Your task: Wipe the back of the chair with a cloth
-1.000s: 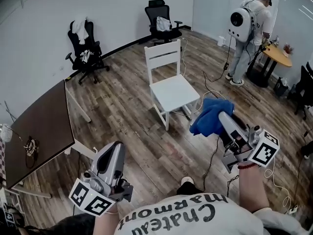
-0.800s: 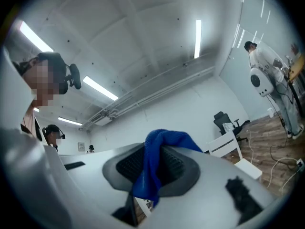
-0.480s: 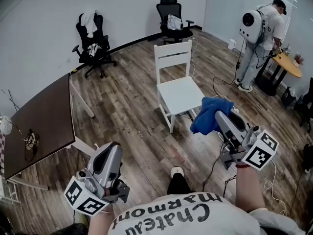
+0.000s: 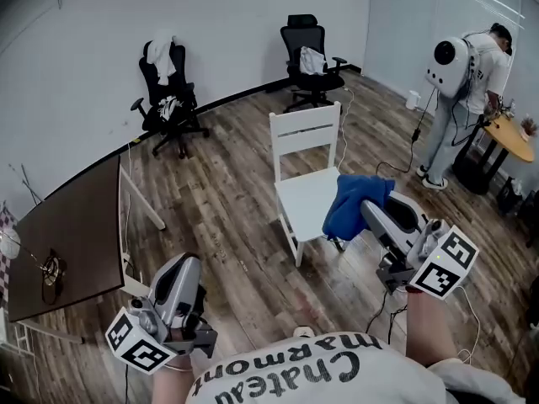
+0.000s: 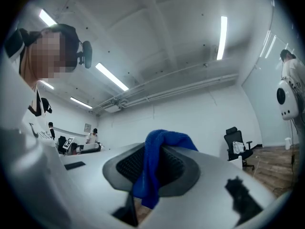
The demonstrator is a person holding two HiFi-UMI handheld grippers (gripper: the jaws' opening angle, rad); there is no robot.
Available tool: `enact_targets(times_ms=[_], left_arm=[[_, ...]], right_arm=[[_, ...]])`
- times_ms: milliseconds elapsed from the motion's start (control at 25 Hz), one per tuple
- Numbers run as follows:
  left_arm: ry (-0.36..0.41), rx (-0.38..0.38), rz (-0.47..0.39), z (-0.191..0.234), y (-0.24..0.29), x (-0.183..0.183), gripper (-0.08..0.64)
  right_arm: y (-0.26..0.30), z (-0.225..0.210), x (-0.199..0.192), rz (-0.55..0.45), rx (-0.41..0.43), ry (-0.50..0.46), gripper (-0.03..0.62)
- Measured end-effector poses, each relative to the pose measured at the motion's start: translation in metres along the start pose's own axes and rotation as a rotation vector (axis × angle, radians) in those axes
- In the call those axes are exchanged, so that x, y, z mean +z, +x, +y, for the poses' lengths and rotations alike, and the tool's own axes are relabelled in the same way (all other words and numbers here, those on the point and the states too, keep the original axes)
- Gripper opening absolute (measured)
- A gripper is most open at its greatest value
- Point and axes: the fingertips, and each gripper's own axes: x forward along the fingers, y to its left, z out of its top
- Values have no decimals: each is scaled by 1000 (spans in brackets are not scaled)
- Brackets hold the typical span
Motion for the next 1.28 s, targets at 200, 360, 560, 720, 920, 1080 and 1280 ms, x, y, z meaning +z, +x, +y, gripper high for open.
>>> enact_targets(times_ms=[200,360,560,720,920,1080,1280], left_arm=[[94,18,-7,26,59,-2,8],[171,68,11,42,103,-20,8],[97,35,71,61,138,-46,8],[102,41,115,83,161,-58,8],[57,52,134,130,195,-67,8],[-9,24,116,175,233,-69,8],[-11,-31,161,225,284,-72,8]], right_arm=[[26,-54,3,19,21,-33,84],[44,-87,2,-20,36,3,84],[66,-114,-13,-78,30,98,84],[79,-134,-31,-69,21,148,84],[105,-171,-49,-33,-16,163,84],[132,-203,-63,-12,-44,143,84],[175,-250,-83,41,-101,106,84]])
